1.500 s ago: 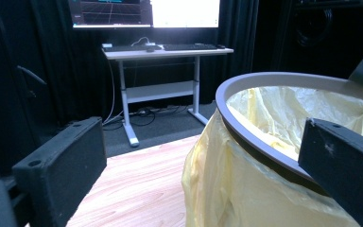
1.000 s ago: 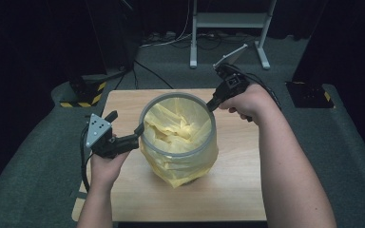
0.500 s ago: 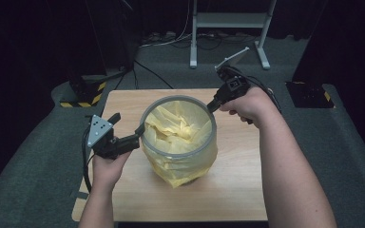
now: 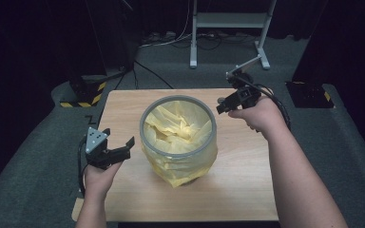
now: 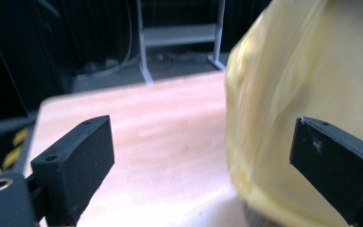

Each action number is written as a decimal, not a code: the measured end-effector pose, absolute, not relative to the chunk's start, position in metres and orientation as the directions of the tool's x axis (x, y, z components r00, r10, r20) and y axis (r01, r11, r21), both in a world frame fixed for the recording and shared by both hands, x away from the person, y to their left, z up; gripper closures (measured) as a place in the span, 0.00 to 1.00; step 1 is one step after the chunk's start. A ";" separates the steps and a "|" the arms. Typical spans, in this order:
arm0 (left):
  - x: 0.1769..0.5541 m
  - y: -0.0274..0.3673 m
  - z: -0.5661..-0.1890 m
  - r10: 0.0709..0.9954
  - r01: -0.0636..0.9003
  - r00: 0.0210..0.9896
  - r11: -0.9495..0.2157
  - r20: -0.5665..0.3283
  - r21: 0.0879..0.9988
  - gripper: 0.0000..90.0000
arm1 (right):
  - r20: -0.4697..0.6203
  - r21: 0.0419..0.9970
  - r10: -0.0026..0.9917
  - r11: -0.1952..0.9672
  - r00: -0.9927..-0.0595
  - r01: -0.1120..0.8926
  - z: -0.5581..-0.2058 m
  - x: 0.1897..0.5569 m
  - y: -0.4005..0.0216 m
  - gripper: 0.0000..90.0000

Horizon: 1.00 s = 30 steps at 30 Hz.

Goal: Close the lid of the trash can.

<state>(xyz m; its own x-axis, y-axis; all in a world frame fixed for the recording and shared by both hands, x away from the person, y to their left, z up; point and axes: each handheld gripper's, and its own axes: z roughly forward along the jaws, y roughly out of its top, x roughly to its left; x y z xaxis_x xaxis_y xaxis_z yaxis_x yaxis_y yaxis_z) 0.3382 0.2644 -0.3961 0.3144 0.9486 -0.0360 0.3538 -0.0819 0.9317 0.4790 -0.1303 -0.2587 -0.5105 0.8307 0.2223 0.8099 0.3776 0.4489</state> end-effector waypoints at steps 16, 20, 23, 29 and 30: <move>0.348 0.261 -0.467 0.953 0.497 0.302 -0.140 -0.020 0.856 0.08 | 0.128 0.542 0.852 0.369 -0.508 0.755 -0.340 0.460 -0.177 0.55; 0.348 0.260 -0.477 0.953 0.520 0.301 -0.143 -0.024 0.842 0.08 | 0.124 0.583 0.850 0.356 -0.513 0.731 -0.367 0.451 -0.190 0.50; 0.347 0.258 -0.489 0.950 0.541 0.310 -0.156 -0.024 0.826 0.09 | 0.078 0.626 0.845 0.372 -0.530 0.685 -0.390 0.442 -0.200 0.46; 0.353 0.247 -0.502 0.940 0.596 0.341 -0.224 0.009 0.771 0.07 | 0.052 0.694 0.854 0.342 -0.518 0.633 -0.438 0.426 -0.221 0.43; 0.353 0.244 -0.504 0.938 0.599 0.346 -0.234 0.016 0.765 0.07 | 0.052 0.700 0.855 0.336 -0.515 0.630 -0.446 0.423 -0.225 0.43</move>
